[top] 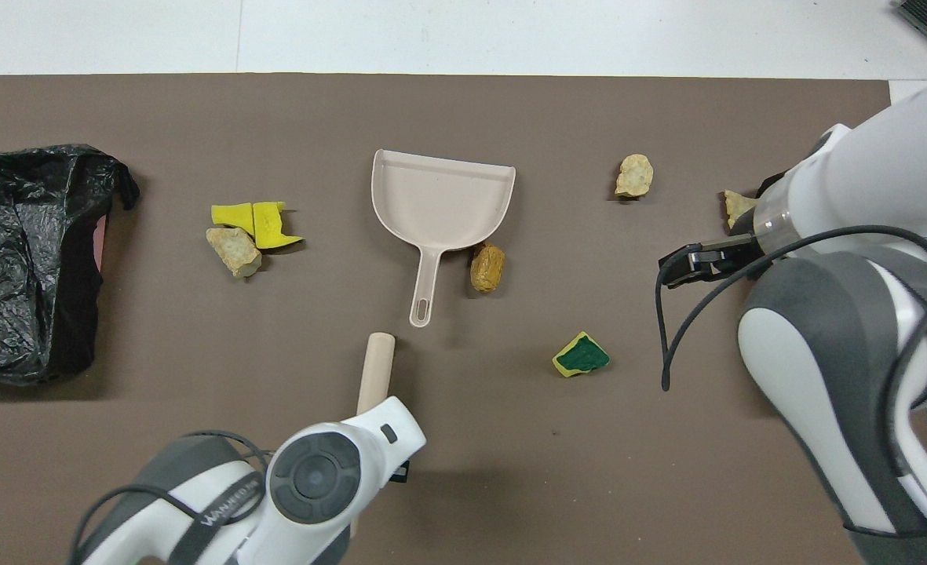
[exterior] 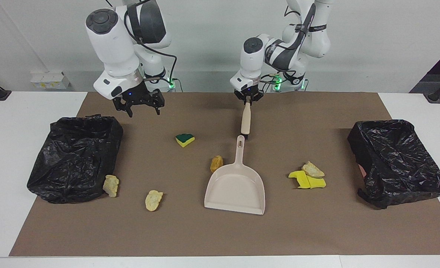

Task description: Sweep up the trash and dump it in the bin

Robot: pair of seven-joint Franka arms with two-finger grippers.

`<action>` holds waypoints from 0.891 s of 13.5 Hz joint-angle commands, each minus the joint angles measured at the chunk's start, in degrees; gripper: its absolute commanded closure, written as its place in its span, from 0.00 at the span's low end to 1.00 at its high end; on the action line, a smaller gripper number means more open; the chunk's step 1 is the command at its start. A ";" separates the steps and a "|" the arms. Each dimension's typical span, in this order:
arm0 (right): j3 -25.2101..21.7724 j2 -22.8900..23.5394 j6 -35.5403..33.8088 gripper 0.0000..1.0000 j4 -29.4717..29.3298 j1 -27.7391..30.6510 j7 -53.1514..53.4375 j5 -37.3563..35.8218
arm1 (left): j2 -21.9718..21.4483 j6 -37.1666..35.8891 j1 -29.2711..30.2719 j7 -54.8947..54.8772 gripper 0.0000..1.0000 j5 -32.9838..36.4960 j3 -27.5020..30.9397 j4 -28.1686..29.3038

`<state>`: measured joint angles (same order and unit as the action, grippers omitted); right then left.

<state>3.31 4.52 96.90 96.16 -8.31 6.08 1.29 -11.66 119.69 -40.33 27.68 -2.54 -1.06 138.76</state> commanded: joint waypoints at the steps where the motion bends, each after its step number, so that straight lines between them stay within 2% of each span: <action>1: -0.06 1.98 3.02 0.00 0.16 -3.71 4.97 1.17 | -2.58 -4.72 9.18 -6.74 1.00 -0.01 -0.43 -2.43; 2: -0.06 3.12 4.60 0.00 0.16 -5.55 7.95 1.25 | -3.19 -6.82 12.52 -10.77 1.00 0.08 -0.43 -4.09; 4: -0.06 5.49 8.46 0.00 0.08 -10.30 15.59 1.26 | -1.54 -9.73 19.29 -15.97 1.00 0.17 -0.43 -9.88; 9: -0.06 11.90 16.47 0.00 -1.41 -18.31 30.18 0.64 | 8.03 -7.81 31.79 -26.96 1.00 3.59 -0.43 -21.57; 12: -0.41 17.96 21.21 0.00 -4.49 -22.96 38.02 -0.32 | 16.73 -3.27 36.72 -31.45 1.00 5.44 -0.43 -27.57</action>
<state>3.40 18.16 116.06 94.90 -29.28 39.84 1.51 -1.70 114.09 -5.61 -1.72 1.41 -0.63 116.36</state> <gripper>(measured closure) 0.000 0.736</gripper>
